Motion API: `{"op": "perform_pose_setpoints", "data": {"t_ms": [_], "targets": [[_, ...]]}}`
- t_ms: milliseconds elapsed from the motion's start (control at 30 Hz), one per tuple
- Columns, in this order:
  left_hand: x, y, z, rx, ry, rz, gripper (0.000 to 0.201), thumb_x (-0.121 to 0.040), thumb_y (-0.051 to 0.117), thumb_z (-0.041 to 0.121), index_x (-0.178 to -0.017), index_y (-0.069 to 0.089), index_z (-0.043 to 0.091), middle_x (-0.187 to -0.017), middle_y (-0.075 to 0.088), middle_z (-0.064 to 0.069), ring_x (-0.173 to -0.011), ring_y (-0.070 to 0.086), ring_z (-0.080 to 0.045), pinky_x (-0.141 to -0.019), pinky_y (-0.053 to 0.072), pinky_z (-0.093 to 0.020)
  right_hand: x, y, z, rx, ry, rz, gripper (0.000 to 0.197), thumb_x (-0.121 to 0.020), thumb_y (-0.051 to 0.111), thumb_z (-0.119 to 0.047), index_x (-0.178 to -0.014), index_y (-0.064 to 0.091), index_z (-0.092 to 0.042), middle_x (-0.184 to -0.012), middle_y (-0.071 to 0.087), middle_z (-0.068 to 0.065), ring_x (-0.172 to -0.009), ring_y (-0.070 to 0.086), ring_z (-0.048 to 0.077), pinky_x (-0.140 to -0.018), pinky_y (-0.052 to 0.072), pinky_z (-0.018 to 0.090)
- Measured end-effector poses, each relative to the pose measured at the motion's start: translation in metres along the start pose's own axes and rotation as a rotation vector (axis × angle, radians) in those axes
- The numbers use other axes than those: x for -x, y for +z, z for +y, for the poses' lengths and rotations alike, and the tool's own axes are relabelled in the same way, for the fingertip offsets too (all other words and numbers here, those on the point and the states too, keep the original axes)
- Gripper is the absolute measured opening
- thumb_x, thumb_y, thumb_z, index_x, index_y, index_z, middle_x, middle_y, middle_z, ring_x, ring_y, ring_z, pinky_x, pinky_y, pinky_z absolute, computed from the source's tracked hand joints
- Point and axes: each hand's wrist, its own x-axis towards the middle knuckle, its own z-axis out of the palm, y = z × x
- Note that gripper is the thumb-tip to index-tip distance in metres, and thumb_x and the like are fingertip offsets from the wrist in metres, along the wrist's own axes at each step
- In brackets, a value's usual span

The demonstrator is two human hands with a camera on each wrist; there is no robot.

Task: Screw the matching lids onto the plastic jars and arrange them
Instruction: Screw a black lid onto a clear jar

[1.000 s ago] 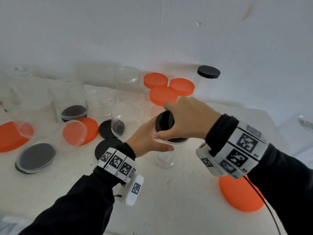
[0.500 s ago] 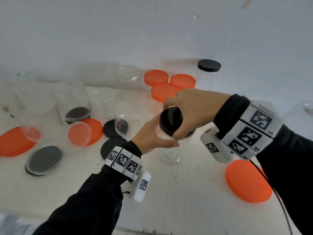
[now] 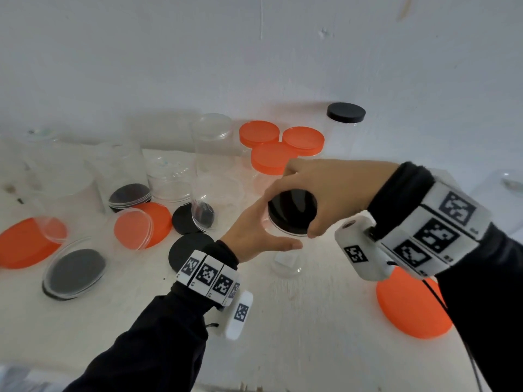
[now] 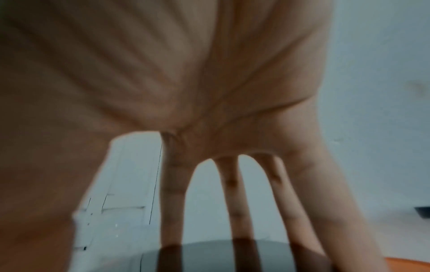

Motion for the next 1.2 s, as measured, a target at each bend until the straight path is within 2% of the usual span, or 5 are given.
{"op": "perform_pose_setpoints", "data": {"t_ms": [233, 467, 733, 967, 1200], "targets": [[-0.001, 0.001, -0.004, 0.046, 0.013, 0.001, 0.088, -0.051, 0.08, 0.043, -0.128, 0.041, 0.03, -0.122, 0.057, 0.014, -0.115, 0.051, 0.001, -0.095, 0.041, -0.018, -0.01, 0.012, -0.011, 0.143, 0.136, 0.262, 0.057, -0.074, 0.058, -0.065, -0.108, 0.053, -0.019, -0.078, 0.047, -0.006, -0.062, 0.043, 0.006, -0.05, 0.03, 0.02], [0.0, 0.001, -0.002, 0.012, -0.03, 0.017, 0.075, -0.046, 0.078, 0.049, -0.112, 0.042, 0.045, -0.112, 0.057, 0.024, -0.109, 0.049, 0.013, -0.088, 0.037, -0.004, -0.003, -0.004, 0.0, 0.021, 0.029, -0.048, 0.082, -0.072, 0.074, -0.043, -0.14, 0.028, -0.04, -0.115, 0.039, -0.009, -0.106, 0.043, 0.013, -0.09, 0.044, 0.031], [-0.001, 0.002, -0.005, 0.017, 0.002, 0.016, 0.094, -0.05, 0.081, 0.045, -0.133, 0.041, 0.025, -0.124, 0.057, 0.011, -0.115, 0.051, -0.001, -0.098, 0.041, -0.025, -0.009, 0.016, -0.009, 0.104, 0.153, 0.31, 0.058, -0.071, 0.06, -0.066, -0.097, 0.06, -0.015, -0.072, 0.051, -0.006, -0.062, 0.049, 0.01, -0.049, 0.032, 0.019], [0.0, 0.001, -0.004, -0.041, -0.029, 0.049, 0.076, -0.052, 0.089, 0.026, -0.108, 0.041, 0.045, -0.106, 0.056, 0.022, -0.1, 0.05, 0.017, -0.085, 0.038, -0.004, 0.001, 0.003, 0.001, -0.01, -0.001, -0.004, 0.074, -0.073, 0.072, -0.043, -0.137, 0.036, -0.039, -0.119, 0.04, -0.008, -0.107, 0.045, 0.014, -0.092, 0.045, 0.034], [0.0, 0.003, -0.003, 0.021, -0.007, 0.028, 0.091, -0.047, 0.082, 0.043, -0.128, 0.044, 0.026, -0.119, 0.059, 0.012, -0.111, 0.054, 0.001, -0.094, 0.042, -0.018, -0.008, 0.013, -0.012, 0.102, 0.158, 0.25, 0.053, -0.074, 0.061, -0.061, -0.107, 0.053, -0.02, -0.078, 0.045, -0.007, -0.064, 0.043, 0.007, -0.051, 0.031, 0.02]]}}
